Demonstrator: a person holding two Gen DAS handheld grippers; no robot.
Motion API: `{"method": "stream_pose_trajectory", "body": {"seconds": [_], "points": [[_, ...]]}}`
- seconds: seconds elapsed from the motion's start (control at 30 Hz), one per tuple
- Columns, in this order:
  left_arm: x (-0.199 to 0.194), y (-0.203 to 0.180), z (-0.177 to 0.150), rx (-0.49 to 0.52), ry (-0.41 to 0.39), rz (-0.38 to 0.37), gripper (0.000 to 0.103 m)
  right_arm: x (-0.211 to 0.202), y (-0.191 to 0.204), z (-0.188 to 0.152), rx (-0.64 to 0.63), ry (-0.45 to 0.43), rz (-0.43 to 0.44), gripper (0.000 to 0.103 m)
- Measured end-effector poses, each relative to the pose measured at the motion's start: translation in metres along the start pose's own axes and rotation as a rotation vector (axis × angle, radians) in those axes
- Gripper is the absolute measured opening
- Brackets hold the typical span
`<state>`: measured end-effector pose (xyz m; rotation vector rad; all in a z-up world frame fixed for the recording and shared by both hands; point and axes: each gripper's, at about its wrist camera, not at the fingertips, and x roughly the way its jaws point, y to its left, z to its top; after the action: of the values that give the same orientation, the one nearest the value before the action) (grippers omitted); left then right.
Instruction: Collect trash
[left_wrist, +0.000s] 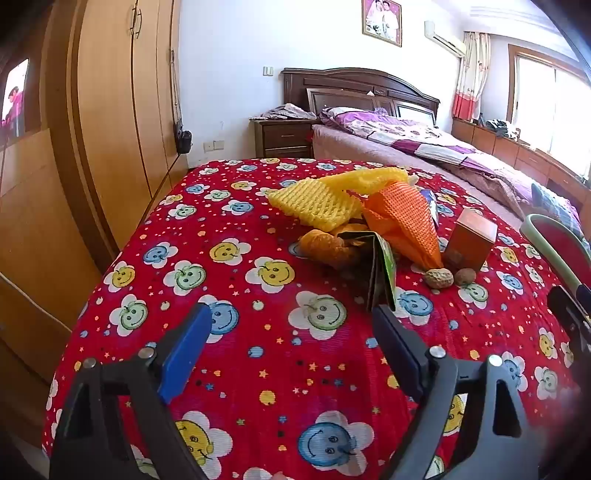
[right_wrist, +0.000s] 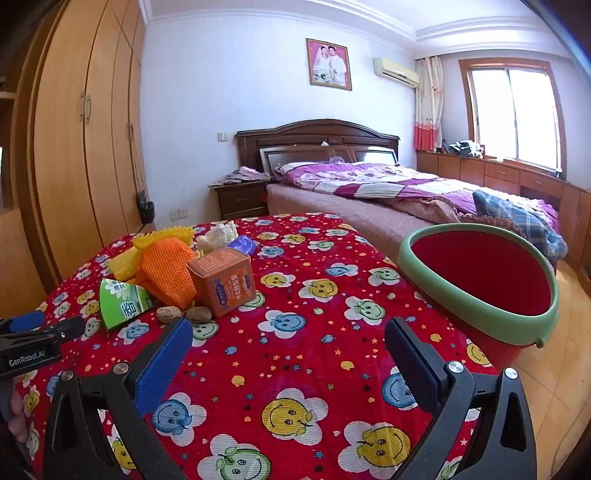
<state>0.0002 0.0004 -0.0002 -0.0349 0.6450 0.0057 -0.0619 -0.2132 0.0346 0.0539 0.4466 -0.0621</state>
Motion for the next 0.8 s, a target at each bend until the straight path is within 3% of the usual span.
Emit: {"method": "stream_pose_trajectory", "body": {"seconds": [0.8], "points": [[-0.0025, 0.0006, -0.0001, 0.006, -0.012, 0.006, 0.089, -0.0033, 0.0033, -0.0006, -0.014, -0.008, -0.023, 0.103]]}}
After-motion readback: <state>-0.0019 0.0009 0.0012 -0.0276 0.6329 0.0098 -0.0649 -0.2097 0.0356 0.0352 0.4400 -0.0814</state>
